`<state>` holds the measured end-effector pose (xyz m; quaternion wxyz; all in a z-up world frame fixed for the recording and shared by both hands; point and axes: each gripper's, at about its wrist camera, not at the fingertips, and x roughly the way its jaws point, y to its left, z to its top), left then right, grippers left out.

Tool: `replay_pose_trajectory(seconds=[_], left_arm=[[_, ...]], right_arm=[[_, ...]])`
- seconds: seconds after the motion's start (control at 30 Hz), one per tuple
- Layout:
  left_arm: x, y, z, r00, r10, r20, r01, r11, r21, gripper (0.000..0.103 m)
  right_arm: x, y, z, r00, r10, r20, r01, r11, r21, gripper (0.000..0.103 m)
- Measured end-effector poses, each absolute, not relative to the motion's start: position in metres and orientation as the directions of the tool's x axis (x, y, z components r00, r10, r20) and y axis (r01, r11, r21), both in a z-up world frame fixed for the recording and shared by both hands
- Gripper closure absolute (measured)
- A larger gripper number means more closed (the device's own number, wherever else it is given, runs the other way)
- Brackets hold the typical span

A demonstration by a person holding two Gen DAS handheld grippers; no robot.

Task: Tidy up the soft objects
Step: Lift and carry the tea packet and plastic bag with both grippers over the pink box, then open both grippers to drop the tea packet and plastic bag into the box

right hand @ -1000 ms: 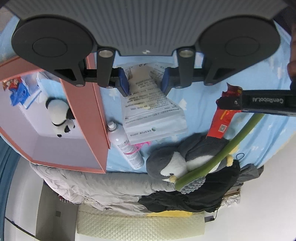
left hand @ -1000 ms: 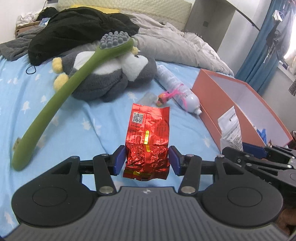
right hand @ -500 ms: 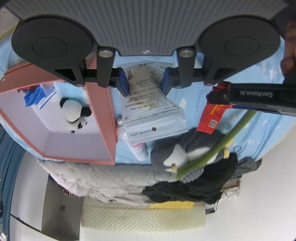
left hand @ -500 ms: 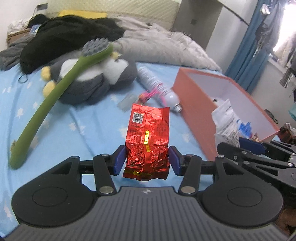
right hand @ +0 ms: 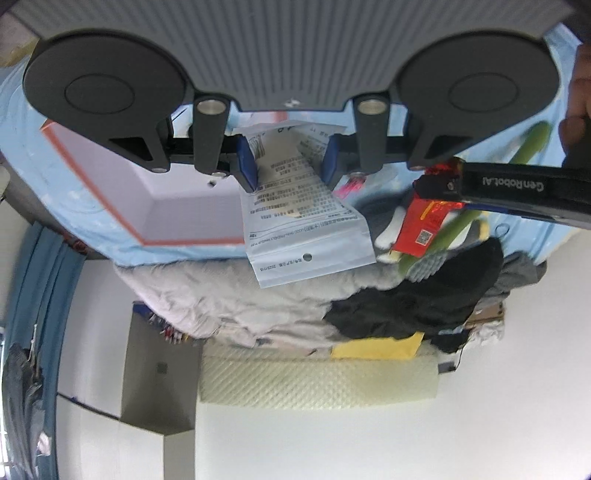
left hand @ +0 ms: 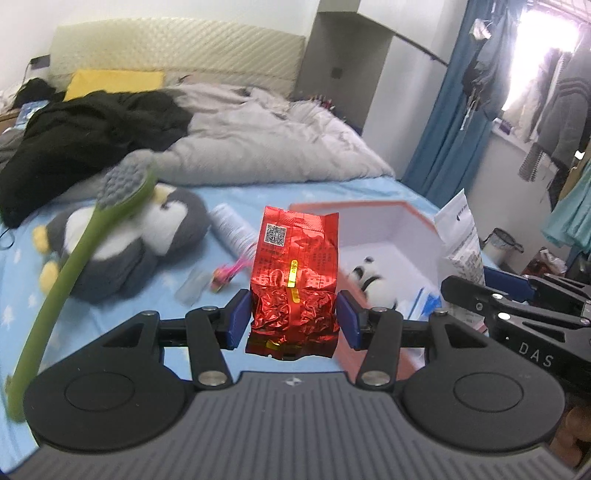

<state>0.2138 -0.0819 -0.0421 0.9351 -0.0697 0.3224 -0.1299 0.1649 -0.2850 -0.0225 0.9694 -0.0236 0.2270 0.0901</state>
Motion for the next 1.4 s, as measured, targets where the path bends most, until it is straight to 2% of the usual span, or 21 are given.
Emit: replay_pose_trajectory(seconds=[0.23, 0.33, 0.47, 0.63, 1.0, 1.23, 1.4], left_arm=[[0.238, -0.116, -0.017, 0.763, -0.335, -0.553, 0.264, 0.942, -0.207, 0.046], [0.256, -0.130, -0.014, 0.739, -0.372, -0.562, 0.285, 0.928, -0.240, 0.046], [0.284, -0.151, -0.022, 0.704, -0.391, -0.593, 0.304, 0.920, -0.246, 0.046], [0.313, -0.176, -0.039, 0.656, -0.388, -0.647, 0.326, 0.919, -0.221, 0.046], [0.365, -0.233, -0.076, 0.553, -0.374, -0.745, 0.389, 0.906, -0.166, 0.046], [0.379, -0.251, -0.098, 0.491, -0.360, -0.793, 0.396, 0.903, -0.165, 0.046], [0.380, -0.255, -0.108, 0.464, -0.366, -0.806, 0.401, 0.899, -0.178, 0.040]], right_arm=[[0.186, -0.318, 0.002, 0.905, 0.128, -0.406, -0.142, 0.990, -0.003, 0.061], [0.196, -0.335, 0.008, 0.903, 0.128, -0.411, -0.128, 0.991, 0.028, 0.061], [0.208, -0.351, 0.007, 0.905, 0.068, -0.419, -0.080, 0.997, -0.010, 0.061], [0.227, -0.371, -0.009, 0.876, 0.048, -0.480, -0.054, 0.999, 0.001, 0.061], [0.269, -0.408, -0.073, 0.738, 0.033, -0.674, 0.040, 0.995, 0.093, 0.061], [0.276, -0.414, -0.098, 0.686, 0.038, -0.727, 0.054, 0.993, 0.102, 0.058], [0.276, -0.416, -0.098, 0.687, 0.038, -0.726, 0.061, 0.992, 0.109, 0.047]])
